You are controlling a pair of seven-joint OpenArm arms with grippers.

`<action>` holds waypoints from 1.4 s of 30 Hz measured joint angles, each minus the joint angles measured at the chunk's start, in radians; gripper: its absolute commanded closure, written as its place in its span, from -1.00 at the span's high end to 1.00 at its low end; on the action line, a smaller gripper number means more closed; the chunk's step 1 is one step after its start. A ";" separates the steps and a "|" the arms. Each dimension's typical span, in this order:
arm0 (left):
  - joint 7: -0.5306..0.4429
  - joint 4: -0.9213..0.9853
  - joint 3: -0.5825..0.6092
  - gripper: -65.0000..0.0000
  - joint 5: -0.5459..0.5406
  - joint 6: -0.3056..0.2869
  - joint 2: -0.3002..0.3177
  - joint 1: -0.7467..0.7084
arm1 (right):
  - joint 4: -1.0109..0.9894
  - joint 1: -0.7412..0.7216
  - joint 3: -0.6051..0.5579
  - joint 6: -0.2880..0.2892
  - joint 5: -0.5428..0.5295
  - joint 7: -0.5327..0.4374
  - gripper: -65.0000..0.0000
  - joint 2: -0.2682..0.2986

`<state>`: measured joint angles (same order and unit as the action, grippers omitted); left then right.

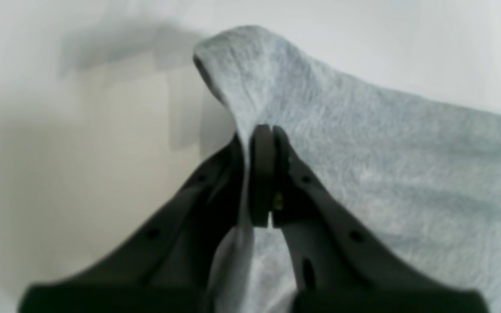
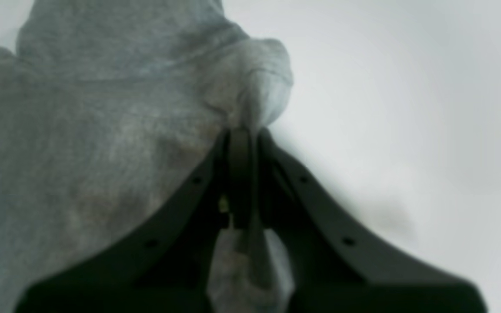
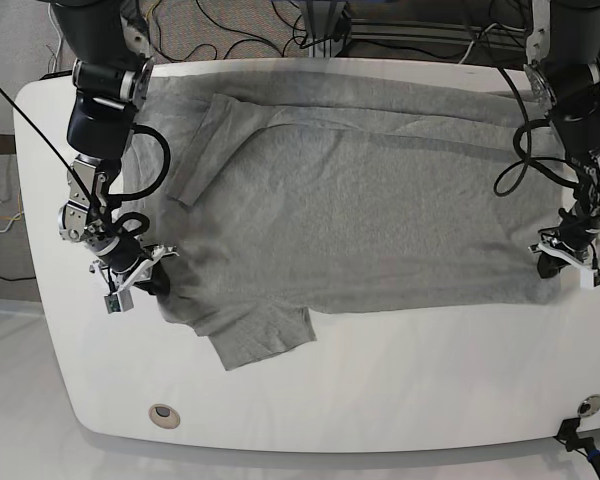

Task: Fold the T-shirt properly
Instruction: 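Lift the hem and fold it over onto the folded edge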

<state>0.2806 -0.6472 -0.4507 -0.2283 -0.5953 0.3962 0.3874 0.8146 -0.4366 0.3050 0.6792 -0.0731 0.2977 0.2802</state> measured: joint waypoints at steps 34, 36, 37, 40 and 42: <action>0.119 -0.616 -0.068 -1.00 -0.174 -0.009 0.004 -0.502 | 0.862 0.508 0.066 0.009 -0.013 0.183 -1.00 0.039; 0.121 -0.636 -0.089 -1.00 -0.174 -0.008 0.003 -0.531 | 0.911 0.540 0.108 0.023 -0.024 0.221 -1.00 0.029; 0.120 -0.649 -0.096 -1.00 -0.174 -0.011 0.003 -0.544 | 0.935 0.551 0.123 0.026 -0.029 0.240 -1.00 0.029; 0.117 -0.689 -0.119 -1.00 -0.175 -0.008 0.004 -0.582 | 1.003 0.591 0.128 0.013 -0.026 0.270 -1.00 0.038; 0.116 -0.714 -0.125 -1.00 -0.175 -0.008 0.008 -0.610 | 1.041 0.629 0.128 0.016 -0.024 0.283 -1.00 0.035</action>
<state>0.3965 -1.3613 -0.5755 -0.4030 -0.6033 0.4046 -0.2226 1.8557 0.1925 0.4332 0.6949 -0.0967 0.5804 0.3153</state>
